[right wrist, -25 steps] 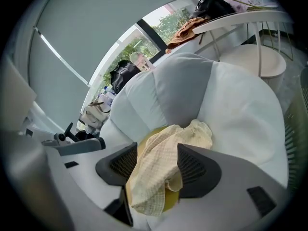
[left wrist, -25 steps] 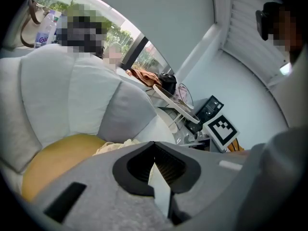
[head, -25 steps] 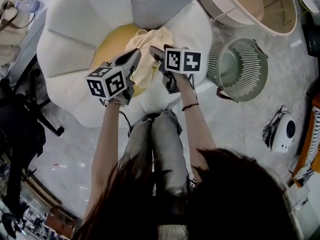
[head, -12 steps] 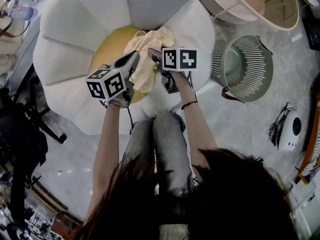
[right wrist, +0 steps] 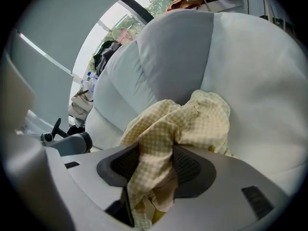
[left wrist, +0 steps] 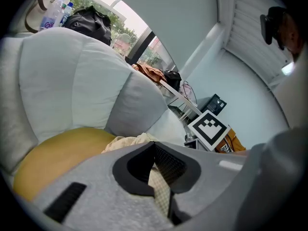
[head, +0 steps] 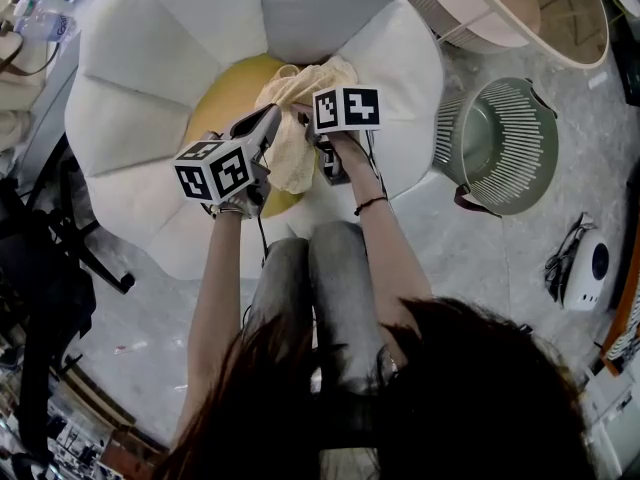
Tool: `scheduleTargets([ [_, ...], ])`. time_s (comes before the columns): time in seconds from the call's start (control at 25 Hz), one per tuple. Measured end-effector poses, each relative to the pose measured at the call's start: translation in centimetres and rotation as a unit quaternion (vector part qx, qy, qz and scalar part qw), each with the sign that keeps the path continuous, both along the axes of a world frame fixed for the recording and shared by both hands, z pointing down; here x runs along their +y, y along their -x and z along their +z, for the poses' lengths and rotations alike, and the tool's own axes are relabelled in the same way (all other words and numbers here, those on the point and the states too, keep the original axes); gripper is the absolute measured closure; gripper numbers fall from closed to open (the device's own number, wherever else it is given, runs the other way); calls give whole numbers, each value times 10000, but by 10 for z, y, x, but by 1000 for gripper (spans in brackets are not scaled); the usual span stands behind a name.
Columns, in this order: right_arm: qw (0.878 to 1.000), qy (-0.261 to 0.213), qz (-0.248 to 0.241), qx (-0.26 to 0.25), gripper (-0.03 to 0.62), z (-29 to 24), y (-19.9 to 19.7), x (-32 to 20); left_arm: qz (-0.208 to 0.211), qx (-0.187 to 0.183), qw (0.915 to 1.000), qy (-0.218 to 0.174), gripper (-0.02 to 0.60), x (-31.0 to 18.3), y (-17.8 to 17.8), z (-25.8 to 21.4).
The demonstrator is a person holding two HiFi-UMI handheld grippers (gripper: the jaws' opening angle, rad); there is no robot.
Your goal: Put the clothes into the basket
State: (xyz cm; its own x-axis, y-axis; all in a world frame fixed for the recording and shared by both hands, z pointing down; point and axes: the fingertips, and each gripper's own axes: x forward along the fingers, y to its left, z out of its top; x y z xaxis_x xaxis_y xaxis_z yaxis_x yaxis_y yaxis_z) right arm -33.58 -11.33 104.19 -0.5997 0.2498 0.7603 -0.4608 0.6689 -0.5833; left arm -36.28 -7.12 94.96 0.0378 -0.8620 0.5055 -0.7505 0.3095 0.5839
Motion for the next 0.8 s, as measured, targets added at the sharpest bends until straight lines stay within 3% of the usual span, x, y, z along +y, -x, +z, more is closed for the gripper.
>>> scheduleTargets([
  [0.32,9984,-100,-391,399,398,31,12,8,-132,-66,9999,-45,571,3,11,15],
  [0.64,9967,-322,-578,464,518,33,11,7,-195,-47,9998,-56,571,7,6,19],
  [0.8,9979,-309,-499,257,536,21,11,8,-207,-53,9998,-53,571,8,1,10],
])
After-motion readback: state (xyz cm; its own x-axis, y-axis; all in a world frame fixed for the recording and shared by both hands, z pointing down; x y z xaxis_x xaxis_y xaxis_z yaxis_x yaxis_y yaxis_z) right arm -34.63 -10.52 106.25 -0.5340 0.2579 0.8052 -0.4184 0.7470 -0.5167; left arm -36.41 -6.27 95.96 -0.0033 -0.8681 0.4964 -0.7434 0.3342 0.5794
